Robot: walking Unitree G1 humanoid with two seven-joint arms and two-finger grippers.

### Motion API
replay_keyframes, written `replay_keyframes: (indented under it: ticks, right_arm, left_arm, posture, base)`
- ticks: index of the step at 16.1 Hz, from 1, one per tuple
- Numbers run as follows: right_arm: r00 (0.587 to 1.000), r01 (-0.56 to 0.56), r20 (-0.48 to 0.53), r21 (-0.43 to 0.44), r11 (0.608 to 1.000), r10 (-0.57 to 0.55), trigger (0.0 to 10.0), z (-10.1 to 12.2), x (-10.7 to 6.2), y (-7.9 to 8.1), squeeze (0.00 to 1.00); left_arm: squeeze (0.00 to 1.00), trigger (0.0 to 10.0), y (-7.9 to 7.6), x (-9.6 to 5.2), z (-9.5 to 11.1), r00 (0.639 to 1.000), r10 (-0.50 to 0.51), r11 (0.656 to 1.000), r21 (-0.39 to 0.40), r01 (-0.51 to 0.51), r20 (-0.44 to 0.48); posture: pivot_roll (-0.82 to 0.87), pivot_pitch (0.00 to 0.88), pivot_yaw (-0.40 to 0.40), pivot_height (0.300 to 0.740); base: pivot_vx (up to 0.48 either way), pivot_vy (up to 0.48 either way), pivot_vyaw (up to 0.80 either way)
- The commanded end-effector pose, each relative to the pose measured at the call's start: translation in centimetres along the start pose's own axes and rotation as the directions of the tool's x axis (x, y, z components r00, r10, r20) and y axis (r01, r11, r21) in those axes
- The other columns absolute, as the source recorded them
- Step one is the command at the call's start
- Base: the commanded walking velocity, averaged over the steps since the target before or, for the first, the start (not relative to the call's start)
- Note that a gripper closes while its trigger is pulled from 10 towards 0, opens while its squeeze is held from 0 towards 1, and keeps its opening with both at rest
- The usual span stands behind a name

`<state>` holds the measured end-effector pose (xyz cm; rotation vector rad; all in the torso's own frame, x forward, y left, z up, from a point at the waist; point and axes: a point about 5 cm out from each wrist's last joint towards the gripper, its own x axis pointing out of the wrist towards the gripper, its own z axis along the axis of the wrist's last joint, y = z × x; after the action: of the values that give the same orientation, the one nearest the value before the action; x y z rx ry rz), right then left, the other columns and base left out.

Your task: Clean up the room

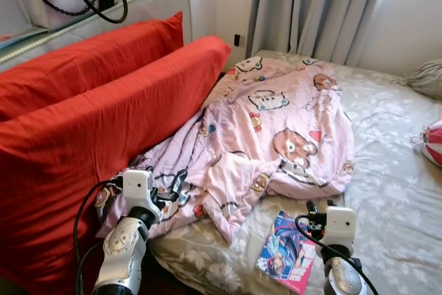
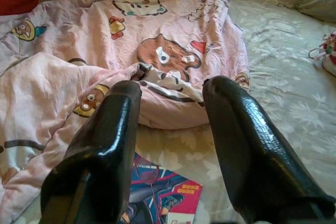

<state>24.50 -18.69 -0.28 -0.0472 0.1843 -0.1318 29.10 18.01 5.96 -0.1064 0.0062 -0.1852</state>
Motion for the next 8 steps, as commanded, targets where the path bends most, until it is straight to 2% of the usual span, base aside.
replay_keyframes:
  ticks: [1, 4, 8]
  right_arm:
    - [1.000, 0.005, 0.013, 0.004, 1.000, -0.005, 10.0, 0.19, -0.05, 0.04, 0.00]
    - [1.000, 0.010, -0.019, -0.002, 1.000, -0.010, 10.0, -0.12, -0.03, 0.10, 0.00]
    - [1.000, 0.014, -0.026, -0.003, 1.000, -0.014, 10.0, -0.17, 0.06, 0.12, 0.00]
  left_arm:
    - [0.00, 10.0, 0.12, -0.09, 0.12, 1.000, 0.000, 1.000, 0.011, 0.000, -0.004]
    - [0.00, 10.0, 0.17, -0.05, 0.18, 1.000, -0.002, 1.000, 0.016, 0.002, -0.007]
    - [0.00, 10.0, 0.17, -0.01, 0.21, 1.000, 0.000, 1.000, 0.018, 0.000, -0.007]
  posture:
    - [-0.02, 0.000, -0.024, 0.681]
    - [-0.02, 0.003, -0.021, 0.681]
    - [-0.02, 0.006, -0.022, 0.646]
  base:
    - [0.000, 0.000, 0.00]
    - [0.000, 0.000, 0.00]
    - [0.000, 0.000, 0.00]
